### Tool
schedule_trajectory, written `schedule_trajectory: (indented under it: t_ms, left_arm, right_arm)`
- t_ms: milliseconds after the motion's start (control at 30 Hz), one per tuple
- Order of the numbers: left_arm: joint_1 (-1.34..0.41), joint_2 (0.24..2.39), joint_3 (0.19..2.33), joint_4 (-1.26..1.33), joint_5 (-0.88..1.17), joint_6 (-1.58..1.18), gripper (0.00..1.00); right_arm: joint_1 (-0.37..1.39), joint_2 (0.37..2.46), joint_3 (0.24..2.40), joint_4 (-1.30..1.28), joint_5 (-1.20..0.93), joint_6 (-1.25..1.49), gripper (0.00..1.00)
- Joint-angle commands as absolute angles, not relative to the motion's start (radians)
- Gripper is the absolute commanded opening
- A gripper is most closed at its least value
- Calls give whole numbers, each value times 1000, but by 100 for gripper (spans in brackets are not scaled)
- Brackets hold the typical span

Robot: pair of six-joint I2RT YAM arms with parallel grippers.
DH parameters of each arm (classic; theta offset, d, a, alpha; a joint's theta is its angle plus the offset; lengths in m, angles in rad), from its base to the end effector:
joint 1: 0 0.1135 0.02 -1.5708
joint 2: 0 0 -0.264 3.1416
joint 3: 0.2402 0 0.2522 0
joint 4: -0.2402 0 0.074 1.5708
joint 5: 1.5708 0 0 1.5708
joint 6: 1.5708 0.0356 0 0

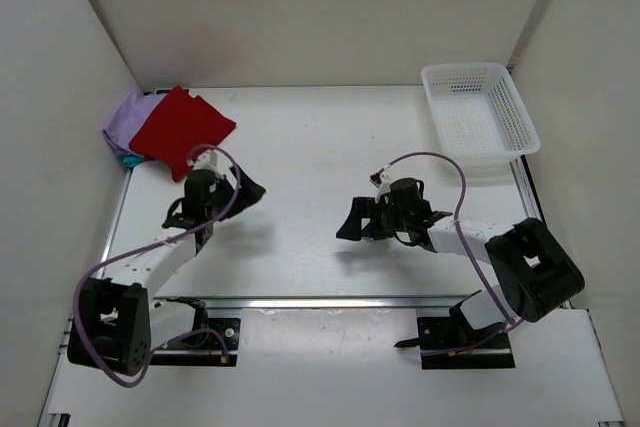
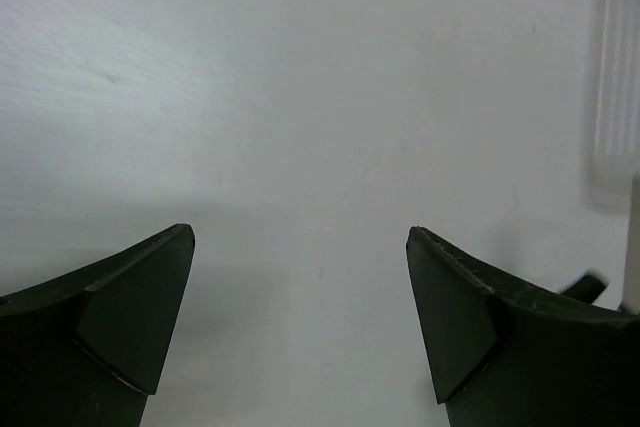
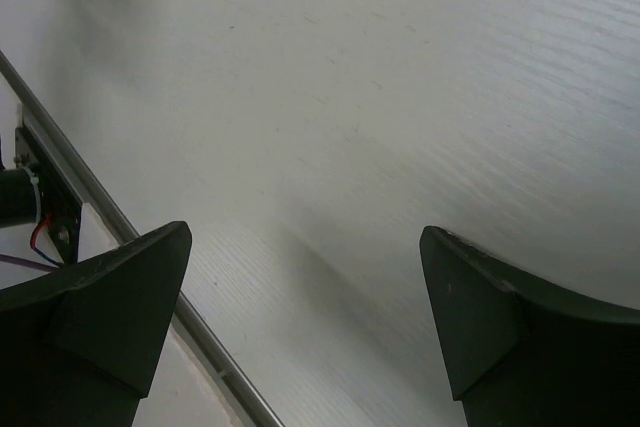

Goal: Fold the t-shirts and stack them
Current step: Put the neatly folded tshirt into the corner of the board with the left arm

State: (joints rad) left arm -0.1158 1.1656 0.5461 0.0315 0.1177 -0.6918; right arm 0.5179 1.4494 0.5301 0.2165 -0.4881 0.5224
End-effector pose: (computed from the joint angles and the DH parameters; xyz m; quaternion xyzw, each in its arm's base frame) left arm 0.2391 -0.0320 0.2021 -0.2234 0.8518 -0.2328 0.4128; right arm 0.2218 0.1456 0.1490 -0.0996 0.8806 0.3930 0.2451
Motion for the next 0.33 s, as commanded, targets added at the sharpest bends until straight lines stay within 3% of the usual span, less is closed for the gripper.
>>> schedule_trajectory:
  t_ms: [0,167,300]
  left_arm:
    - [-236,1115,460,26,97,-624,99]
    - [-333,1147,482,63,78,-604,99]
    - [-308,1215,520,45,112,-586,99]
  right_arm:
    - [492,1419,505,273,-486,505,99]
    - [479,1430,494,285,-494,502,99]
    - [477,1437,497,291,-499,497,99]
